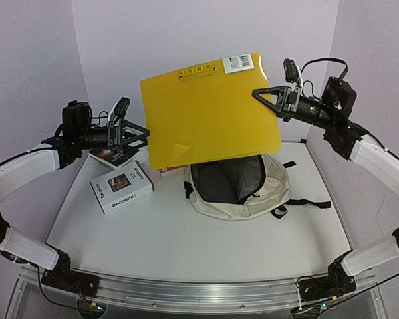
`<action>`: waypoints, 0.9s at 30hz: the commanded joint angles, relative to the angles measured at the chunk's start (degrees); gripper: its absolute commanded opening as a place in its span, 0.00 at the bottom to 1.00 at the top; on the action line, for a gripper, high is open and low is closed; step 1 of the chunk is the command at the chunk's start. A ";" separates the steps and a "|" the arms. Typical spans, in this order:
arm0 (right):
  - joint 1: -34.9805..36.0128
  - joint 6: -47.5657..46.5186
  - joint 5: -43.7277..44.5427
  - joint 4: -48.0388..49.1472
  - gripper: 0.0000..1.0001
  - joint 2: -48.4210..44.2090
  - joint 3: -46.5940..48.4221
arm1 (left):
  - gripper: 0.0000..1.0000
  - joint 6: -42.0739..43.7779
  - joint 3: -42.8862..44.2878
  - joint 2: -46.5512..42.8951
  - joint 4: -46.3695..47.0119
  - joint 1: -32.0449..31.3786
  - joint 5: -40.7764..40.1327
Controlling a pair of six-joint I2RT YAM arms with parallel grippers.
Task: Pack the student bag
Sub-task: Place the files in the student bag.
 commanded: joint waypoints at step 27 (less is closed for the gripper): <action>0.24 5.18 -0.71 9.40 0.12 2.81 -2.79 | 0.11 -11.78 -1.89 0.20 23.91 -5.12 -0.72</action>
